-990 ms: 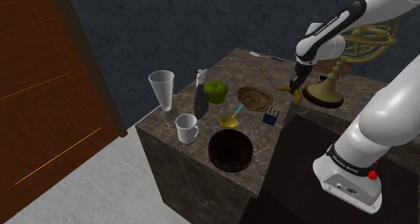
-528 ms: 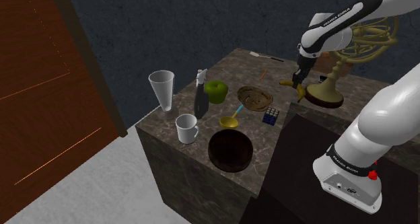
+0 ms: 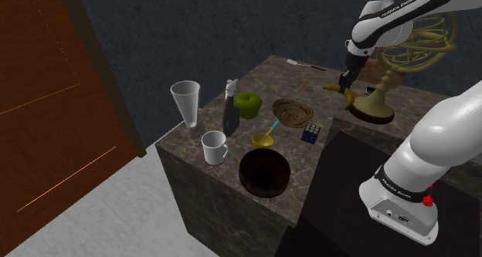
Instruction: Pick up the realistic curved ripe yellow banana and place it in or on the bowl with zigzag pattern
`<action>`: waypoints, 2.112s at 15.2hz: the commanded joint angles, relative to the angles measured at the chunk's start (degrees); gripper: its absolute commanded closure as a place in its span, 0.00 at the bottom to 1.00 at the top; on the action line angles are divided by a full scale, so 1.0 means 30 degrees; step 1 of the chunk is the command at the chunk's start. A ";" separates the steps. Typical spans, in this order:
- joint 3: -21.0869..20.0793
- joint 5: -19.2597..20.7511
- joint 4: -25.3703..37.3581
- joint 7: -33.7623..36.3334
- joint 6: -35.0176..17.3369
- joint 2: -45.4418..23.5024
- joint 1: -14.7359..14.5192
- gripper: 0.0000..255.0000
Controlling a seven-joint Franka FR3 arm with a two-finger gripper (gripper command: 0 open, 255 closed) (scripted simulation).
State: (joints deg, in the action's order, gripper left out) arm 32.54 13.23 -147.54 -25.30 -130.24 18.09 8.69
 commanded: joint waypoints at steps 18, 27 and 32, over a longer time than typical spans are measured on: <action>-0.7373 -0.1933 -0.5227 0.9202 0.1808 0.6441 -0.3039 1.00; -1.1234 -0.4941 -0.5126 1.3953 0.1737 0.6240 -0.6483 1.00; -1.3285 -0.6370 -0.4099 1.6478 0.1386 0.4927 -0.8138 1.00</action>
State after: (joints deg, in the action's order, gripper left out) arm -5.88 -4.89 -160.69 22.30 -125.63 34.12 -14.61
